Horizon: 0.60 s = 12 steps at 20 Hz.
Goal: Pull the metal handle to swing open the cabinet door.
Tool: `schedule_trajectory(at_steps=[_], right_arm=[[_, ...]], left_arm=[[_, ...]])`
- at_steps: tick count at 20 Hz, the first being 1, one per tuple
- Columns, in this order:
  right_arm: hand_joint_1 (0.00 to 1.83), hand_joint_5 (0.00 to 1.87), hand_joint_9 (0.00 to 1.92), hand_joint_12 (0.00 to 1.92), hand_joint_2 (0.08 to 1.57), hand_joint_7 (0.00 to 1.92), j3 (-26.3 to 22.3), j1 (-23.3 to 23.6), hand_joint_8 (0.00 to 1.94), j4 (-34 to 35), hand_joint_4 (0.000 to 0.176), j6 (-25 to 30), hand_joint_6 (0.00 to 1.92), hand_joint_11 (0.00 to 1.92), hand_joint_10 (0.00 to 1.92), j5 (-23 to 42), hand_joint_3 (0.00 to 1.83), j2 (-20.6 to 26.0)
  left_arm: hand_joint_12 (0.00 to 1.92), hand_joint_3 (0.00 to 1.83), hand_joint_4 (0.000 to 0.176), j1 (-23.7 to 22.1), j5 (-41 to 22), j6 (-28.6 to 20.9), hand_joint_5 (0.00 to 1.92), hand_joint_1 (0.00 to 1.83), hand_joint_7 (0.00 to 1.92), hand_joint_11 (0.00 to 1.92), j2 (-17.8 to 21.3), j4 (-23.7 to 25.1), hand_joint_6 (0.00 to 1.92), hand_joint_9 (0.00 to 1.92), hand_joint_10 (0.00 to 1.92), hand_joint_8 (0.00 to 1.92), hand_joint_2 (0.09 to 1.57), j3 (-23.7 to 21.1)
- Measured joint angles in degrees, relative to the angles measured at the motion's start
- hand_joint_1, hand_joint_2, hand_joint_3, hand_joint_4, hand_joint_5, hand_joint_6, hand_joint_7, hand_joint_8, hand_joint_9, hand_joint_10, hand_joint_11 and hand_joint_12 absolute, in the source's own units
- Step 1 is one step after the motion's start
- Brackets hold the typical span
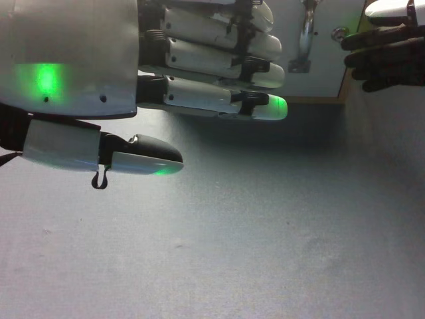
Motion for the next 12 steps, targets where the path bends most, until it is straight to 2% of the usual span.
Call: schedule_trajectory(at_steps=[12], right_arm=[[0.0, 0.33, 0.33, 0.87, 1.54, 0.37, -0.44, -0.2, 0.0, 0.02, 0.0, -0.76, 0.0, 0.0, 0.0, 1.16, 0.0, -2.67]], left_arm=[[0.73, 0.0, 0.0, 0.0, -0.02, 0.0, 0.3, 0.0, 0.34, 0.0, 0.0, -0.02, 0.0, 0.31, 0.0, 0.0, 1.56, 0.0]])
